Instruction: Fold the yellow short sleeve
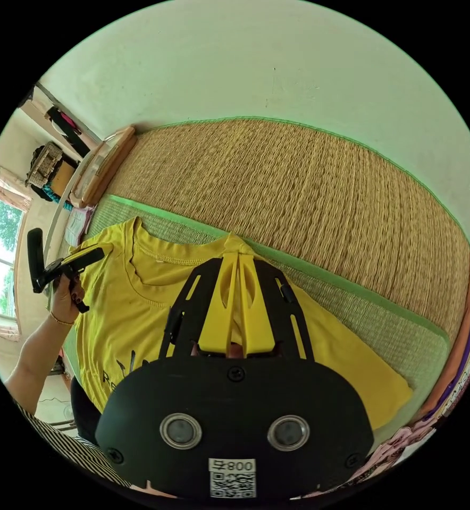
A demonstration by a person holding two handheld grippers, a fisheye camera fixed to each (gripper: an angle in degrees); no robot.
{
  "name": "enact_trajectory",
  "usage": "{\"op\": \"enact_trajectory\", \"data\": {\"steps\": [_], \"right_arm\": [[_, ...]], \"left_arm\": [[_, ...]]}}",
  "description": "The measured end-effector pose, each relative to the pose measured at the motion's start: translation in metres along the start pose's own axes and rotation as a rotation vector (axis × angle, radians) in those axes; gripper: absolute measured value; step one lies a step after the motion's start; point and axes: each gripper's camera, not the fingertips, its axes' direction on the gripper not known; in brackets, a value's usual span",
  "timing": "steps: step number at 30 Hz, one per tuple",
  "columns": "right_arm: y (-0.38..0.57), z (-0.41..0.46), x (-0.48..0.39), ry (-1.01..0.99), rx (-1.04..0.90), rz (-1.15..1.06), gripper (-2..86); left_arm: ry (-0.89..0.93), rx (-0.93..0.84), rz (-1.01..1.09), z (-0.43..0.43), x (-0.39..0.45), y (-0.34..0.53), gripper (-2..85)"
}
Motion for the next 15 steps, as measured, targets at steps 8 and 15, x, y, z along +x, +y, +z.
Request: {"op": "enact_trajectory", "data": {"steps": [8,15], "right_arm": [[0.103,-0.063,0.001,-0.079,0.14,-0.034,0.1],[0.284,-0.108,0.059,0.008,0.063,0.108,0.0]], "left_arm": [[0.166,0.068,-0.005,-0.047,0.014,0.05,1.0],[0.073,0.03,-0.14,-0.101,-0.001,0.145,1.3]]}}
